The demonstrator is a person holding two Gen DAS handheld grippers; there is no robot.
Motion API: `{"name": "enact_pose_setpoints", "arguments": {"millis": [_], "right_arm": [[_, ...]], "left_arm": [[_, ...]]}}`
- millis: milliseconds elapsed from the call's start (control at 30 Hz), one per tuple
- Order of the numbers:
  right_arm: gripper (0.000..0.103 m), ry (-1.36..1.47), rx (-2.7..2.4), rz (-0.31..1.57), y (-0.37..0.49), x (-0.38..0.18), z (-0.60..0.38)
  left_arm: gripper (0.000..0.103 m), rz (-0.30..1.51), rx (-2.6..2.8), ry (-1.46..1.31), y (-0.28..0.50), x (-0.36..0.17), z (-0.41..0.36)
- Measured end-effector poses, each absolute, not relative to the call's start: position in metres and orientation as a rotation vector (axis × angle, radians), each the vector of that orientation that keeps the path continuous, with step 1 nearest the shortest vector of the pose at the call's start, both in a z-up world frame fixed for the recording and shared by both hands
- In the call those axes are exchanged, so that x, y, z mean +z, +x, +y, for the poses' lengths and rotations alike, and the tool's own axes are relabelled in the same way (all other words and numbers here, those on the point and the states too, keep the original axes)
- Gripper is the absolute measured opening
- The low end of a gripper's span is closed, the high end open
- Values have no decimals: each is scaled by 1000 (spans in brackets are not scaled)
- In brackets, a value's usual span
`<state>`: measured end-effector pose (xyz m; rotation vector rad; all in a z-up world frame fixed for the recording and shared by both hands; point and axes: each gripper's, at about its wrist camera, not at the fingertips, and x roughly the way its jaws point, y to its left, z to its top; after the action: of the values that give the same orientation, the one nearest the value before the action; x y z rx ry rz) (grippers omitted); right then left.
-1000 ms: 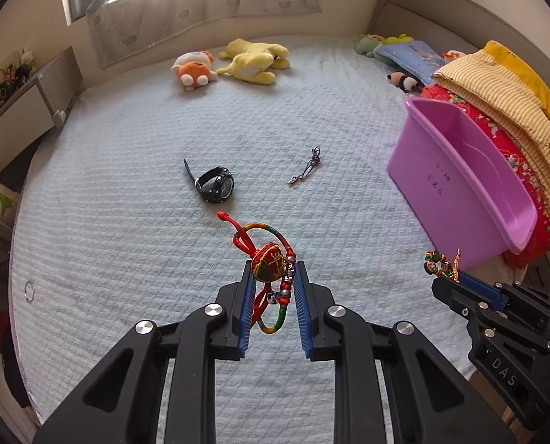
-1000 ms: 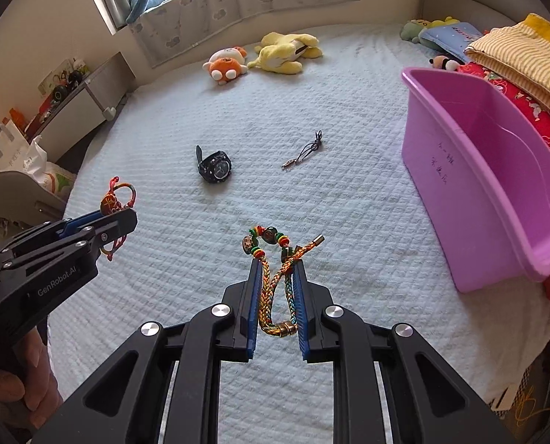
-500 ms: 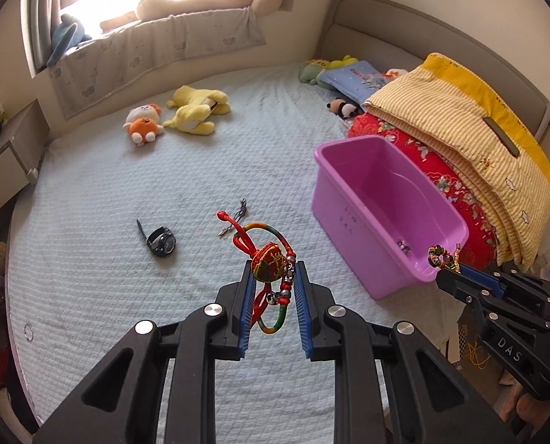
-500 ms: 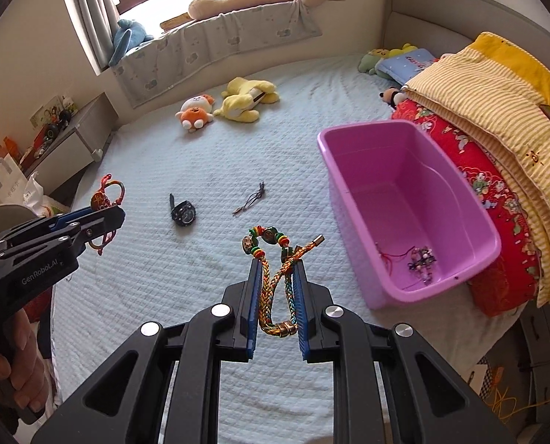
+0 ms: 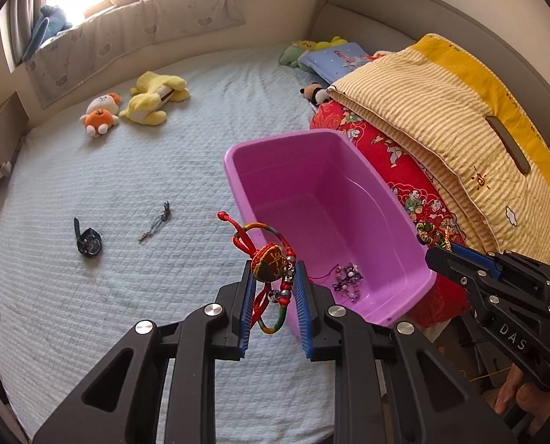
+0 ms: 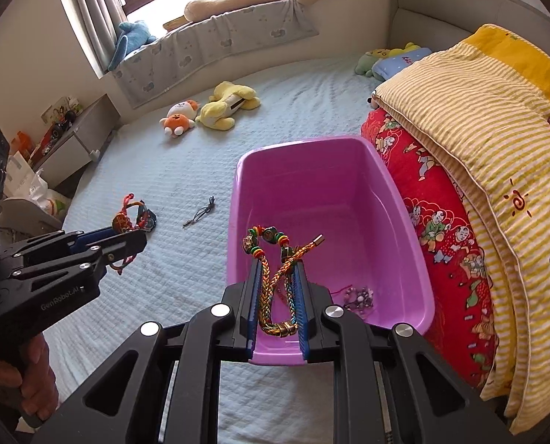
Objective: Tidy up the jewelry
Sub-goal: 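Lift and carry both bracelets in both tools over the pink tub, then open both tools to drop the bracelets into the tub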
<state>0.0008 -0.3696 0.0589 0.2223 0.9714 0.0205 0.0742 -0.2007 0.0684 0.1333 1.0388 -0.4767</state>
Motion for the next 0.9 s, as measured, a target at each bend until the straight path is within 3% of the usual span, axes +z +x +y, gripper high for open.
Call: {"name": "enact_pose_setpoints", "arguments": {"millis": [533,600,633,700,733,767,900], "right_arm": [[17,238,134,1156,60,4,-434],[26,226,134,1177,66,2,-438],[31,222,131,1188,69,2,-440],[51,221,119,1183,71,4,-445],[53,221,116,1178,72,5,-447],[55,219,113,1183,74,5,-449],[55,229,93,1199,76,5,-458]], "left_arm": [[22,1211,-379,175,118,17,-285],[23,1227,-373,175,123,16,-289],[26,1223,-368,186,124,17,-291],[43,1201,-369,204,125,21,-295],[62,1186,-364,211,124,23,-296],[68,1167,-357,211,123,27,-296],[71,1151,-351,209,123,32,-295]]}}
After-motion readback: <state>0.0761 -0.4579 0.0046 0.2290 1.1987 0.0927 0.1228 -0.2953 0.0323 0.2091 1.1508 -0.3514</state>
